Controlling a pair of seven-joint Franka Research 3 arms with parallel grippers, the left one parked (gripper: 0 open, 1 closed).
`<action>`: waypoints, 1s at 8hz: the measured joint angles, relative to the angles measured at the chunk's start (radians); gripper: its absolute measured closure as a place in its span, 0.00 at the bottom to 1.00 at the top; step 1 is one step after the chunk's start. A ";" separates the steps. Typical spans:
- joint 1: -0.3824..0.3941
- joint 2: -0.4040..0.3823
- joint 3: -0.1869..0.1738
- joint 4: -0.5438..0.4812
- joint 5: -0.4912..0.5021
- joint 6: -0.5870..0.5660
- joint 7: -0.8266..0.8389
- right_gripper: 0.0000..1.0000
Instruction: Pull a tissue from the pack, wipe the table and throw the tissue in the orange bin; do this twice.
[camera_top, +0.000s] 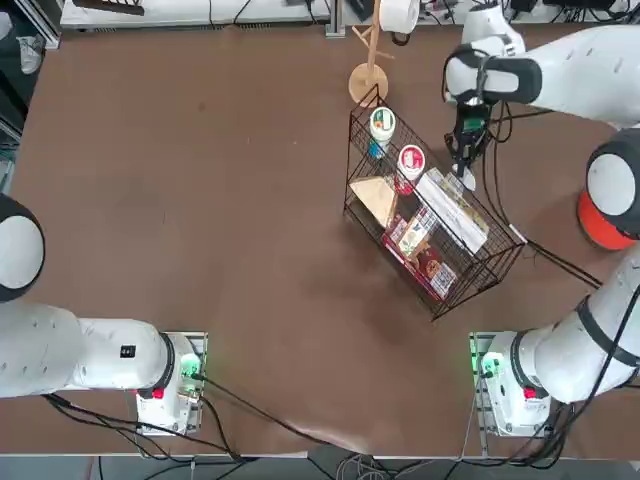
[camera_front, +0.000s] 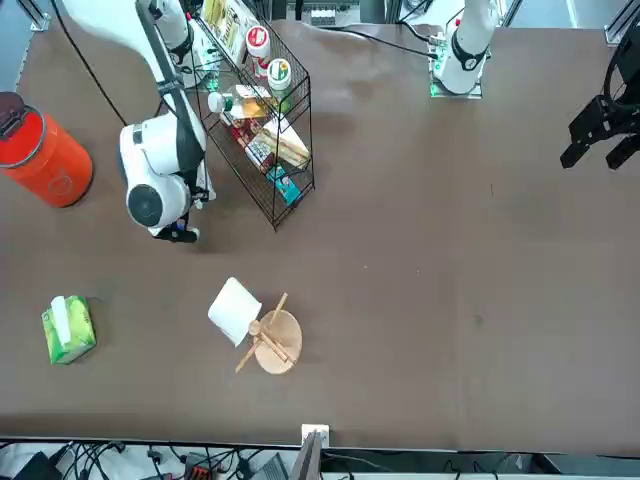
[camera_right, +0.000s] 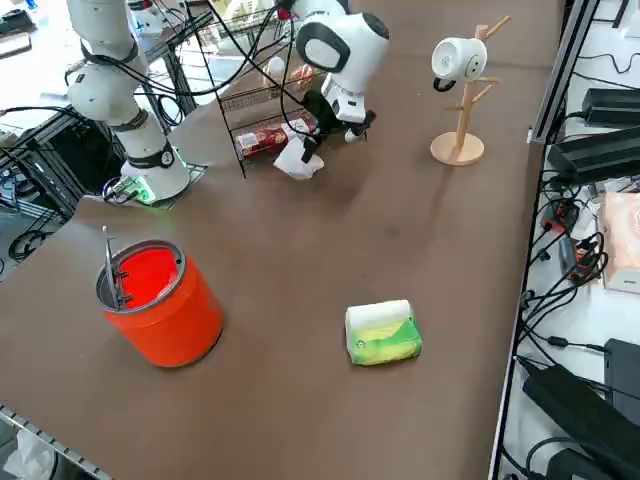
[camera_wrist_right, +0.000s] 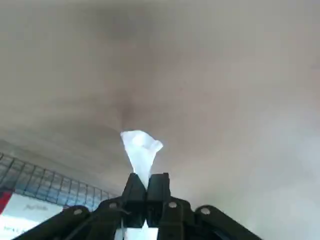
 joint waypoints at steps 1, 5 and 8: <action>-0.021 -0.016 -0.007 0.019 -0.010 -0.048 -0.040 0.97; -0.073 -0.065 -0.051 0.120 -0.140 -0.271 -0.153 0.97; -0.079 -0.083 -0.120 0.208 -0.275 -0.418 -0.305 0.97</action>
